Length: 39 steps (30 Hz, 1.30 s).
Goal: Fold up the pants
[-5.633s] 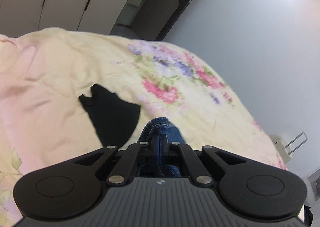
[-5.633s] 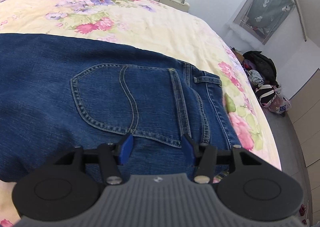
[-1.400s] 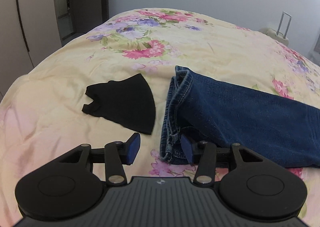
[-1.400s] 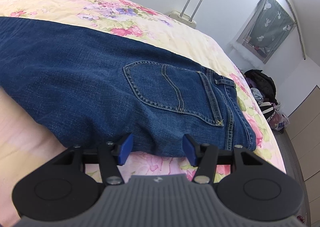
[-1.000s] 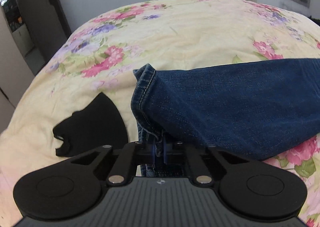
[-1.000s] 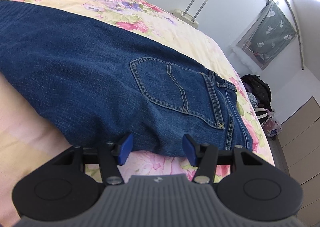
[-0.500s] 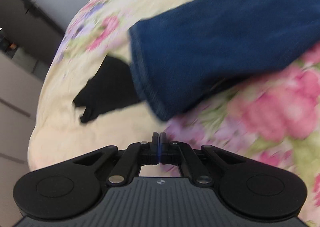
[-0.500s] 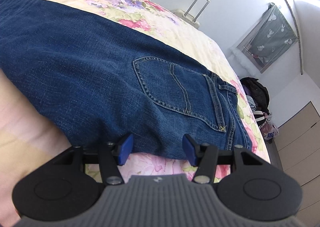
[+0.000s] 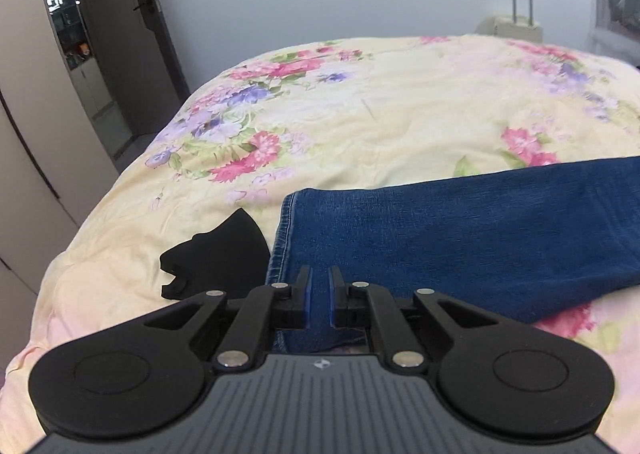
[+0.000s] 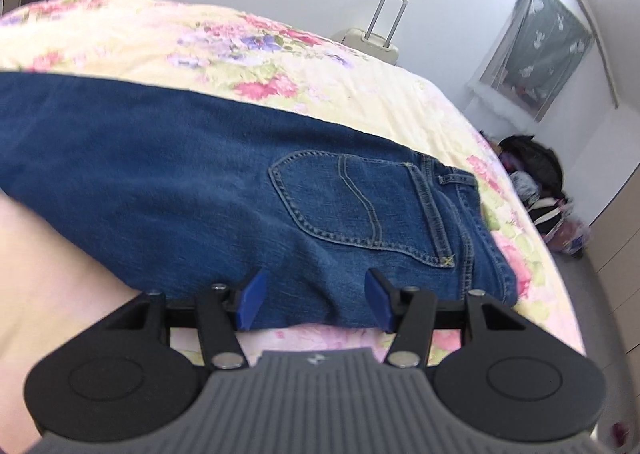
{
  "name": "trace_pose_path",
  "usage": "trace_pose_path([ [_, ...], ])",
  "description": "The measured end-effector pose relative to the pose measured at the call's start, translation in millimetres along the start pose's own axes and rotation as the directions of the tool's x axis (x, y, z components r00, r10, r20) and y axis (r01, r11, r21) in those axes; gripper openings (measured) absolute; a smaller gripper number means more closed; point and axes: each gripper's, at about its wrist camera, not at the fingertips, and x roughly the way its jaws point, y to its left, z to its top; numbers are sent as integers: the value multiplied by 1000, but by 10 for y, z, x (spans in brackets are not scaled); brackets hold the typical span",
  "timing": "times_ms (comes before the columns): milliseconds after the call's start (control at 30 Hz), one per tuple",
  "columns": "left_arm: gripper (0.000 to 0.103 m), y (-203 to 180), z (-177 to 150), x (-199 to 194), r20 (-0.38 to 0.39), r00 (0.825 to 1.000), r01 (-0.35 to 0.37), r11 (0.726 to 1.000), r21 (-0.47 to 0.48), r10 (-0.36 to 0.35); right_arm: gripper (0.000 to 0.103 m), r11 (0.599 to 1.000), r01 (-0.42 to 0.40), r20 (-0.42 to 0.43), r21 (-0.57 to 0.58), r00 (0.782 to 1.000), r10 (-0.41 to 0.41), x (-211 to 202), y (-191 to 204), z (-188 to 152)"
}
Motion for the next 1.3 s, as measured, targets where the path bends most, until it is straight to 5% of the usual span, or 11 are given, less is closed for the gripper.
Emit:
trace_pose_path([
  [400, 2, -169, -69, 886, -199, 975, -125, 987, -97, 103, 51, 982, -79, -49, 173, 995, 89, -15, 479, -171],
  [500, 2, -237, -38, 1011, -222, 965, -155, 986, -60, 138, 29, 958, -31, -89, 285, 994, 58, 169, 491, -174],
  [600, 2, -268, -9, 1141, -244, 955, -181, 983, -39, 166, 28, 893, 25, -76, 449, 997, 10, 177, 306, -221],
  [667, 2, -290, 6, 1244, -259, 948, -199, 980, -30, 184, 5, 902, 56, -100, 427, 995, -14, 171, 326, -239],
  [900, 0, -488, 163, 1340, -298, 903, -315, 948, 36, 311, 0, 932, 76, -214, 356, 977, 2, 130, 274, -333],
  [1000, 1, -479, 275, 1130, -263, 910, -331, 944, 3, 320, 0, 894, 94, -265, 438, 964, 29, 79, -79, -455],
  [1100, 3, -550, 474, 816, -221, 931, -303, 953, -30, 289, 0, 866, 25, -229, 500, 968, 105, -65, -397, -472],
  [1300, 6, -1170, 952, 186, -123, 984, -122, 992, 43, 126, 3, 862, -73, -112, 501, 983, 148, -208, -1015, -374],
])
